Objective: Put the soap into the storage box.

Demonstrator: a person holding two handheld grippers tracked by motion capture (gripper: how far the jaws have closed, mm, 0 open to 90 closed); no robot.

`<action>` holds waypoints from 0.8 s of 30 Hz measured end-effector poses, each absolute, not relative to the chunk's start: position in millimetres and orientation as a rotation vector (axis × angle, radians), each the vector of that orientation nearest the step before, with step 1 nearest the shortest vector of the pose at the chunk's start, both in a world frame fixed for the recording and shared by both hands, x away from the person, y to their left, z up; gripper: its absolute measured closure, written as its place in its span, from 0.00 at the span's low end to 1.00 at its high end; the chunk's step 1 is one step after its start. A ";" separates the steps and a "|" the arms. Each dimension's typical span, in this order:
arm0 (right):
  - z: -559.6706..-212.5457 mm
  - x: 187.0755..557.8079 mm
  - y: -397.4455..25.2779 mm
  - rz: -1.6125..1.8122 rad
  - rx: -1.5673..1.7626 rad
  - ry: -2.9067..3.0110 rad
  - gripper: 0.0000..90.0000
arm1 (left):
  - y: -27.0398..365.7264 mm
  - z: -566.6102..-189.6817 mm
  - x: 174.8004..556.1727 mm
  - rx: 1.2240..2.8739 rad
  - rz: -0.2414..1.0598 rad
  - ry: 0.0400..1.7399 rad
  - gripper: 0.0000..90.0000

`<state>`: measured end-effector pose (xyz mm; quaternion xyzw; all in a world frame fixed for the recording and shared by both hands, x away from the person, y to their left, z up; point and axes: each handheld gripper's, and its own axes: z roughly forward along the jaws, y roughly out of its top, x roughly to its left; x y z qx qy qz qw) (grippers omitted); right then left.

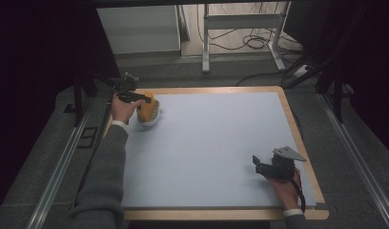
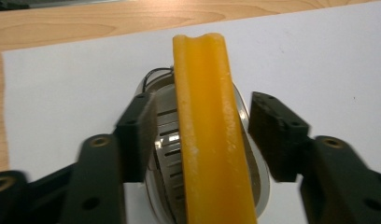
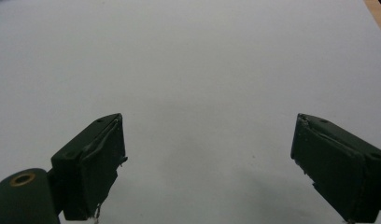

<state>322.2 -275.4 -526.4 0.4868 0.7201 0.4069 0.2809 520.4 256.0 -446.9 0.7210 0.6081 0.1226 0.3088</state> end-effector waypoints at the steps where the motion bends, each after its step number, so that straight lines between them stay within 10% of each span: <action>1: -526.4 322.2 -275.4 1.090 1.305 1.930 0.11 | 256.5 -443.6 517.3 1.910 0.343 1.601 0.41; 24: -526.5 322.0 -274.9 1.084 1.302 1.930 0.11 | 246.1 -413.7 456.5 1.953 0.357 1.309 0.34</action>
